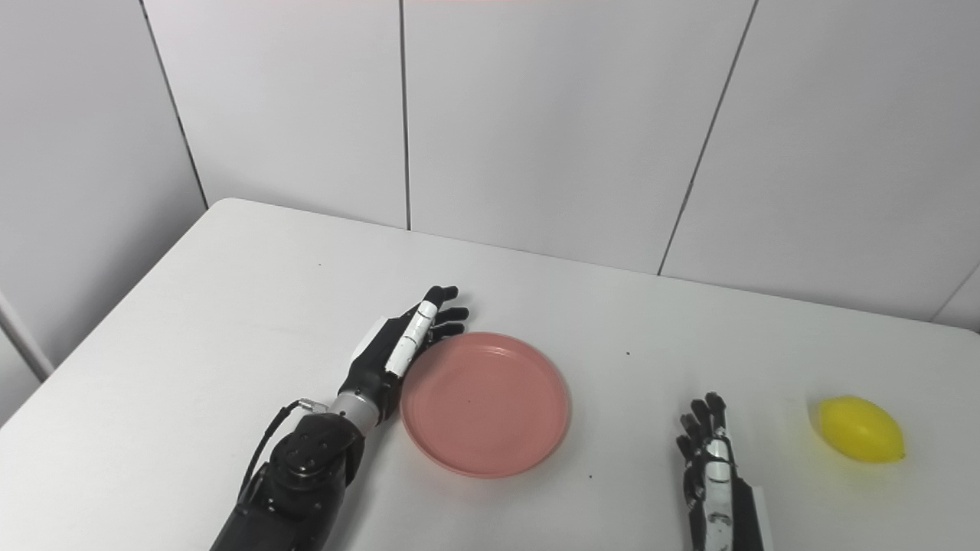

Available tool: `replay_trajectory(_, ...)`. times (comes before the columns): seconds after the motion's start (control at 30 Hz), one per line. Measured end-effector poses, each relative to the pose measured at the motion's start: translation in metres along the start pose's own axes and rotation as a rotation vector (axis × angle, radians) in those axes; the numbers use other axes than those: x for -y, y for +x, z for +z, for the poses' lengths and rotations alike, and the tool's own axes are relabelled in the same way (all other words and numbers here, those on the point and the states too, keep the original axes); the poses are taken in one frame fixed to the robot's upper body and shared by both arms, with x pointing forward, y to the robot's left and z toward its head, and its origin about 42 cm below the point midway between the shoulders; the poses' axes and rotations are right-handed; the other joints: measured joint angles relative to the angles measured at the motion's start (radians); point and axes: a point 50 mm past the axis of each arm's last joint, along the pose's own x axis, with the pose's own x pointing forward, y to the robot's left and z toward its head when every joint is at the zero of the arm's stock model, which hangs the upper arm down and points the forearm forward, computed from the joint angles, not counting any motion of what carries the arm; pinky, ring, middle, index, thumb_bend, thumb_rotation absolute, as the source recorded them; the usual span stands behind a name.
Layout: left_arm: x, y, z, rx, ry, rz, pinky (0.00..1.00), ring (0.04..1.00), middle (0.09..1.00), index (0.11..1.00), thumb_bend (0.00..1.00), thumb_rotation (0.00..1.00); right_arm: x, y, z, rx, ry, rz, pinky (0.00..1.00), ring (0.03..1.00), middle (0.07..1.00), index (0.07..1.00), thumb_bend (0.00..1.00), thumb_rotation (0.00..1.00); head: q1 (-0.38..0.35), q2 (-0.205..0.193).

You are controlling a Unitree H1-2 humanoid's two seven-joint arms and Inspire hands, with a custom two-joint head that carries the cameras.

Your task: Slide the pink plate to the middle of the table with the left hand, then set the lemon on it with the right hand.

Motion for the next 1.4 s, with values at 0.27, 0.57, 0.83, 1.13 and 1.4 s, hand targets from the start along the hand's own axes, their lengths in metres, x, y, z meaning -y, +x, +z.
replay_trajectory(0.27,0.013,0.0,-0.003,-0.011,-0.053,-0.016,0.89,0.859,0.862,0.905,0.71,1.0,-0.009,0.001,-0.001,-0.002,0.001,-0.008,1.0,0.965,0.951,0.979,0.72,1.0,-0.037,0.009)
replay_trajectory(0.57,0.015,0.001,-0.005,-0.017,-0.101,-0.024,0.92,0.886,0.89,0.936,0.7,1.0,-0.022,0.002,-0.003,-0.005,0.001,-0.008,1.0,0.968,0.952,0.973,0.73,1.0,-0.115,0.025)
replay_trajectory(0.83,0.014,0.001,-0.005,-0.018,-0.139,-0.023,0.94,0.885,0.889,0.93,0.7,1.0,-0.032,0.003,-0.005,-0.008,-0.001,-0.022,1.0,0.973,0.953,0.969,0.74,1.0,-0.161,0.026)
replay_trajectory(1.13,0.011,0.002,-0.005,-0.02,-0.16,-0.015,0.89,0.878,0.887,0.922,0.71,1.0,-0.037,0.004,-0.005,-0.008,0.004,-0.026,1.0,0.967,0.947,0.969,0.75,1.0,-0.161,0.028)
replay_trajectory(1.4,0.01,0.005,-0.005,-0.026,-0.175,-0.022,0.87,0.882,0.889,0.93,0.71,1.0,-0.036,0.006,-0.006,-0.009,0.004,-0.029,1.0,0.955,0.935,0.962,0.76,0.94,-0.17,0.017)
